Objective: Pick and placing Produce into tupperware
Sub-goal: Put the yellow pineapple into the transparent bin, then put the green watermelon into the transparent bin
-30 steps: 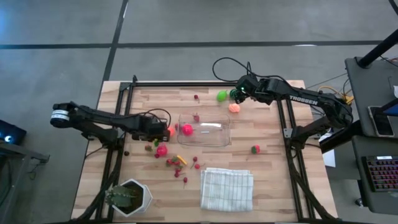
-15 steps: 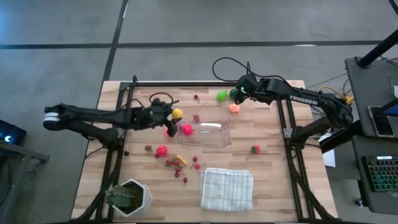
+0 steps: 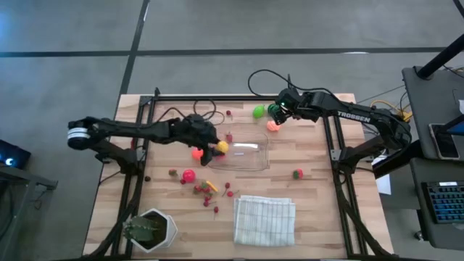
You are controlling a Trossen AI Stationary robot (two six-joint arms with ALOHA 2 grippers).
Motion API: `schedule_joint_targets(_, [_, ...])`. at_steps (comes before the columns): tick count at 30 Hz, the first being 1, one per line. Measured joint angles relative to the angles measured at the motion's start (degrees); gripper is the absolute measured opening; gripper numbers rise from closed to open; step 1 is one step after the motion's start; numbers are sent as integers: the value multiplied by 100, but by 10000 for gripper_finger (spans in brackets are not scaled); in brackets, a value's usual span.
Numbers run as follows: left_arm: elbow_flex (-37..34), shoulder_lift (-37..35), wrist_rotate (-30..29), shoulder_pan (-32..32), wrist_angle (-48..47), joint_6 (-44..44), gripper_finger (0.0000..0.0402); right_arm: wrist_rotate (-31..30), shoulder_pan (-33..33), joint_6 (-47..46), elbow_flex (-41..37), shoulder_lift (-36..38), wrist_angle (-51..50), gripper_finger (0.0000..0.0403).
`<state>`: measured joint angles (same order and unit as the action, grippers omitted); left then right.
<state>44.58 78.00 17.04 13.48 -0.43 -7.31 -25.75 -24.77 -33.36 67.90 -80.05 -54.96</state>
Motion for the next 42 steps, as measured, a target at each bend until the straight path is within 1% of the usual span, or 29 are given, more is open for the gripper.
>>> schedule_joint_targets(3, [61,273,482,8,-11,-311,201,167,0,-4,0,0,-59,354])
schedule_joint_targets(6, [87,414,633,8,-11,-557,202,220,2,-4,0,0,-58,354])
schedule_joint_targets(13, [85,412,627,8,-119,-1023,202,224,13,-33,0,2,-141,354])
schedule_joint_targets(17, [87,370,531,34,-154,-1035,205,225,13,-129,0,4,-185,354])
schedule_joint_targets(20, [87,372,521,70,-143,-1034,227,225,13,-127,0,4,-181,354])
schedule_joint_targets(27, [86,372,496,220,-109,-988,312,223,13,-105,0,4,-177,354])
schedule_joint_targets(29, [110,372,494,243,-141,-985,324,223,13,-78,0,4,-174,354])
schedule_joint_targets(32, [164,303,478,288,-317,-848,328,331,10,0,0,4,-129,354])
schedule_joint_targets(36, [297,36,61,341,-729,-846,329,1071,-52,445,-2,4,282,354])
schedule_joint_targets(38, [399,-193,-371,345,-1061,-1001,329,1204,-76,532,-6,4,517,354])
schedule_joint_targets(40, [564,-430,-798,353,-1725,-1570,329,1291,-106,655,-5,4,807,354])
schedule_joint_targets(42, [750,-627,-1083,373,-2586,-2238,329,1583,-155,896,11,4,1058,354])
